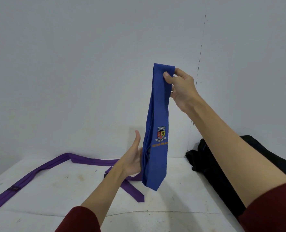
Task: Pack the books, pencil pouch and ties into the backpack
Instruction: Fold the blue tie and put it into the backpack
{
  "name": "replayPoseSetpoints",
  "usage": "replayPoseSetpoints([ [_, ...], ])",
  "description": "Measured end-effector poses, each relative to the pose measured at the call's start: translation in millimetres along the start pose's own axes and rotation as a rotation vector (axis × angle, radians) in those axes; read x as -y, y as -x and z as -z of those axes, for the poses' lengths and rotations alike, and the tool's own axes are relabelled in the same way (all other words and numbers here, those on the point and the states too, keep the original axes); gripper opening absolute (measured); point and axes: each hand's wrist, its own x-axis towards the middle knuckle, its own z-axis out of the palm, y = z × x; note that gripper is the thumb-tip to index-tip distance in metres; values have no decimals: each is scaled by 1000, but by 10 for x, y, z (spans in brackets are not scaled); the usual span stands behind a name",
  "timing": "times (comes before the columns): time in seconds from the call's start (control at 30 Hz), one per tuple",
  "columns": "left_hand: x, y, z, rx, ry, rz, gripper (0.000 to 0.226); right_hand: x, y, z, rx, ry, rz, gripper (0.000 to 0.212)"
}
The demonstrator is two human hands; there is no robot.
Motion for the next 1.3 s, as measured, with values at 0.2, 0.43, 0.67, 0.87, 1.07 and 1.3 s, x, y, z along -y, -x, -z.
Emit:
replayPoseSetpoints([
  [0.2, 41, -33, -97, -25, 42, -24, 65, 24, -3, -31, -42, -17, -1, 15],
  [0.43, 13, -69, -119, -113, -359, -155, 29, 22, -6, -47, -116, 23, -8, 13],
  [0.67, 13, -118, -215, -174, -288, -243, 34, 32, -9, -94, -127, 13, -2, 13],
  [0.87, -10, -152, -288, -52, -174, -277, 60, 31, -10, -125, -167, 58, 10, 12],
  [1.07, -82, -154, -342, 3, -324, -268, 73, 24, 12, -99, -179, 72, 2, 13],
  [1.3, -158, -87, -468, -14, -404, -283, 10, 29, 56, -119, -167, 75, 2, 14],
])
